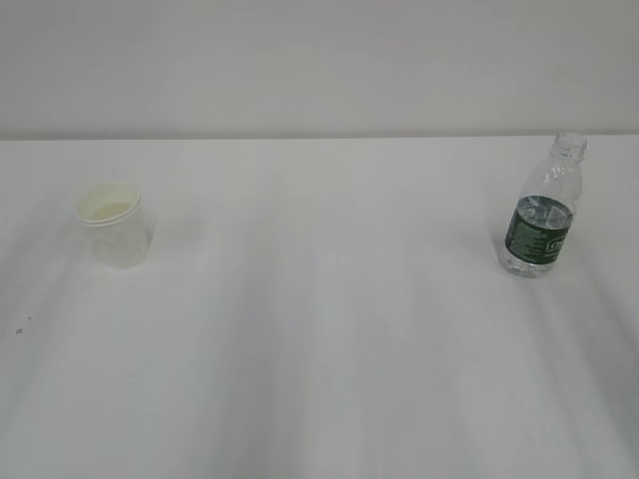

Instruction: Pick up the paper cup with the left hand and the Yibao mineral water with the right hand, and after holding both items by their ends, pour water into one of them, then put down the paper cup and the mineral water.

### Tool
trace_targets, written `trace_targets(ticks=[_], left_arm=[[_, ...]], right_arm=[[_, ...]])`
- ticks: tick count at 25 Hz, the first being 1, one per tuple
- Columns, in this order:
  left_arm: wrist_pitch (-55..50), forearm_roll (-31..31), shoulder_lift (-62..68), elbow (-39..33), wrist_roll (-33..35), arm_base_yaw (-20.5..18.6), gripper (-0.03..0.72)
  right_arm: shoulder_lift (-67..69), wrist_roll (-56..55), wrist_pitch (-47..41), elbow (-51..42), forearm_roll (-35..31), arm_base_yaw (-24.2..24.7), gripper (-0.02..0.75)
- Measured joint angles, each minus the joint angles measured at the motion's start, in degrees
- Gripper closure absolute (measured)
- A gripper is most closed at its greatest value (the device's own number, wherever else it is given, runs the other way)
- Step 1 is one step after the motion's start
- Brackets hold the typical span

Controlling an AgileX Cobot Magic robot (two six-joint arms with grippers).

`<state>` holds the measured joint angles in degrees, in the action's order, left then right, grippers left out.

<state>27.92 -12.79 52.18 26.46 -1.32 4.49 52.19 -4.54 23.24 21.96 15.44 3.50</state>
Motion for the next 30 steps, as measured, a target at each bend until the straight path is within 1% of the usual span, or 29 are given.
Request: trace_targets(ticks=[11,19,25,30], left_arm=[[-8.6,0.1,-6.9,0.0,0.0,0.0,0.24],[-15.4,0.2,-9.5,0.0,0.0,0.0,0.24],[-22.1,2.5,-12.2,0.0,0.0,0.0,0.24],[-27.6,3.0,-14.1,0.0,0.0,0.0,0.241]], right_arm=[[-7.2,-0.1,-8.9,0.0,0.1,0.0,0.145],[-11.6,-4.1,-16.3,-0.1,3.9,0.0,0.146],[-14.2,-5.0,-21.6,-0.1,4.1,0.0,0.145],[-15.0,-7.0,-25.7,-0.1,4.1,0.0,0.146]])
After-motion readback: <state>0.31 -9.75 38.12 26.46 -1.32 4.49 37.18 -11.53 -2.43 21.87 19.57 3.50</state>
